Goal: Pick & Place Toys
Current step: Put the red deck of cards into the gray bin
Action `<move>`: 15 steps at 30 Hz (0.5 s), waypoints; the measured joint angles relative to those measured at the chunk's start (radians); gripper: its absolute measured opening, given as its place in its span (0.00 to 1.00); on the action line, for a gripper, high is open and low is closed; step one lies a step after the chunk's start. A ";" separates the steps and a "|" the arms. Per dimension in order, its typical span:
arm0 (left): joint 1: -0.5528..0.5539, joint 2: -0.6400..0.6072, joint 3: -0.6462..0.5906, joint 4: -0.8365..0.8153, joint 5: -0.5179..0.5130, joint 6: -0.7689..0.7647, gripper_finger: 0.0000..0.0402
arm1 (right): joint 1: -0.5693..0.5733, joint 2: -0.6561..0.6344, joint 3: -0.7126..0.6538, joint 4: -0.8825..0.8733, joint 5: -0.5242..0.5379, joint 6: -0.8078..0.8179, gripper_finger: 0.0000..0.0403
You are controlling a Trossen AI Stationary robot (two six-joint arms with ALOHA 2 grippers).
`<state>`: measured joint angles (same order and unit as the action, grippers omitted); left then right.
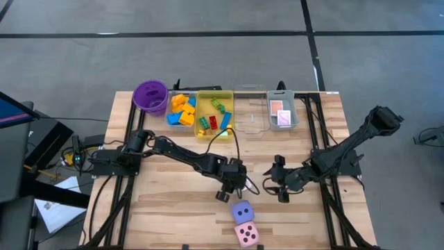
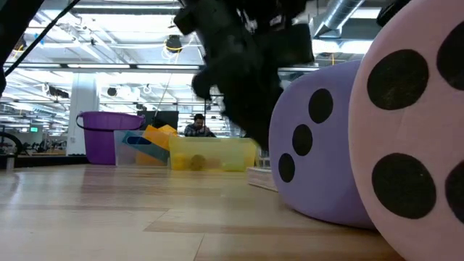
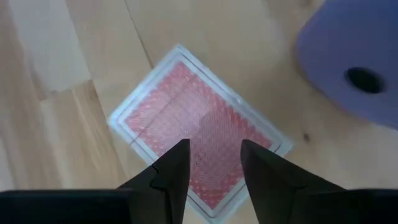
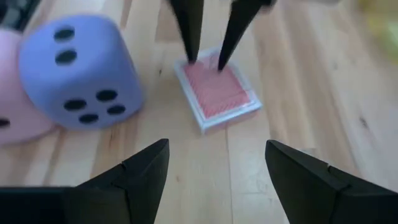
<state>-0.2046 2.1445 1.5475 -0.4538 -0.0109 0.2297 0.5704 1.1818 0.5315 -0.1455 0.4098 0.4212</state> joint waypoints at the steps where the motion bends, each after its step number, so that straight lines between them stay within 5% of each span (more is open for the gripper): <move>1: -0.003 -0.015 0.000 0.000 0.000 -0.011 0.34 | -0.007 0.012 0.000 0.002 -0.014 -0.017 0.64; 15: -0.031 -0.125 0.005 0.009 0.071 -0.595 0.34 | -0.108 0.313 0.000 0.188 -0.132 -0.253 0.64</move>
<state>-0.2359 2.0195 1.5524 -0.4445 0.0597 -0.3656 0.4620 1.4950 0.5316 0.0425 0.2775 0.1680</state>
